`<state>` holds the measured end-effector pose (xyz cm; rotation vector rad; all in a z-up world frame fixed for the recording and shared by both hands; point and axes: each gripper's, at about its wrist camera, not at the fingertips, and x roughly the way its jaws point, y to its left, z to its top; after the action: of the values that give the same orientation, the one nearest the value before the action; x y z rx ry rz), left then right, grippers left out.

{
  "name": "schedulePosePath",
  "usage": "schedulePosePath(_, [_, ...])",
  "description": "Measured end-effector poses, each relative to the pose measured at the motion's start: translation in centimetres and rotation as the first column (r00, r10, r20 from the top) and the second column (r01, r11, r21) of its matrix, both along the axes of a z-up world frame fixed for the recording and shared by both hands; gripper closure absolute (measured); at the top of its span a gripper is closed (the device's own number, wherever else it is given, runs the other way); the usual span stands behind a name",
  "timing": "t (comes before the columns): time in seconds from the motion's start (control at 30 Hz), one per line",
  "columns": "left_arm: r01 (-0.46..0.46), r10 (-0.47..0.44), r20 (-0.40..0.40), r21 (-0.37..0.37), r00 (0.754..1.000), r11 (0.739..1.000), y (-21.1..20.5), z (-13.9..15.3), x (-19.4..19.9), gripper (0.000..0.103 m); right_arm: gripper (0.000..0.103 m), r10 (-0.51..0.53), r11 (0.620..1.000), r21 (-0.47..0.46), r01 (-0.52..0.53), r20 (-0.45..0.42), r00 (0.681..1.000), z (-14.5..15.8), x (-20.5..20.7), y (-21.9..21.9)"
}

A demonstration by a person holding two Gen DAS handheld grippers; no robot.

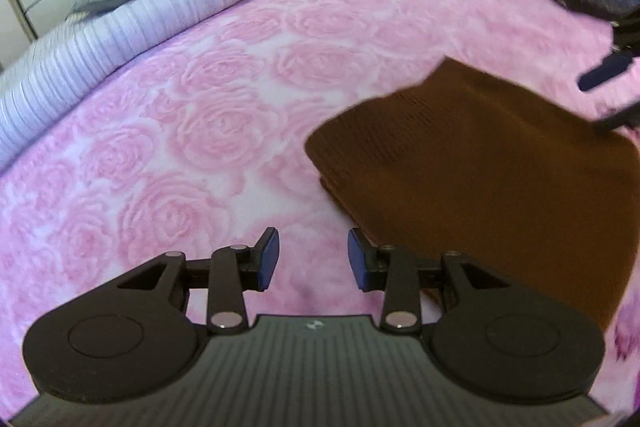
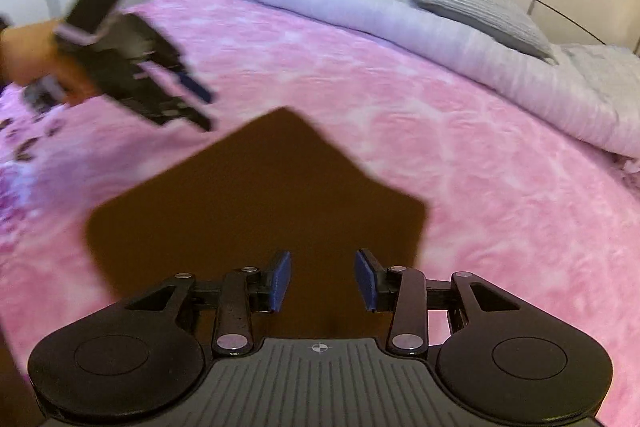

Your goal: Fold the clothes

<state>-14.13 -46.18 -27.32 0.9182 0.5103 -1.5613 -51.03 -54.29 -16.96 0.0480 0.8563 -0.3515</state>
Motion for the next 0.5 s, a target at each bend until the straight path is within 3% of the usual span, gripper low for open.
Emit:
schedulePosePath(0.2, [0.037,-0.036,0.025,-0.004,0.999,0.999,1.6,0.4,-1.8,0.07,0.062,0.039,0.999,-0.001,-0.039,-0.04,0.998,-2.5,0.0,4.9])
schedulePosePath(0.37, [0.053,-0.053,0.028,-0.007,0.998,0.999,2.6,0.6,-2.8,0.07,0.062,0.019,1.0,0.019,-0.018,-0.045,0.999,-3.5,-0.4,5.6])
schedulePosePath(0.5, [0.055,-0.055,-0.009,-0.021,0.998,0.998,4.0,0.6,-3.2,0.069,0.061,-0.002,1.0,0.025,0.005,-0.114,0.994,-4.6,-0.6,5.8])
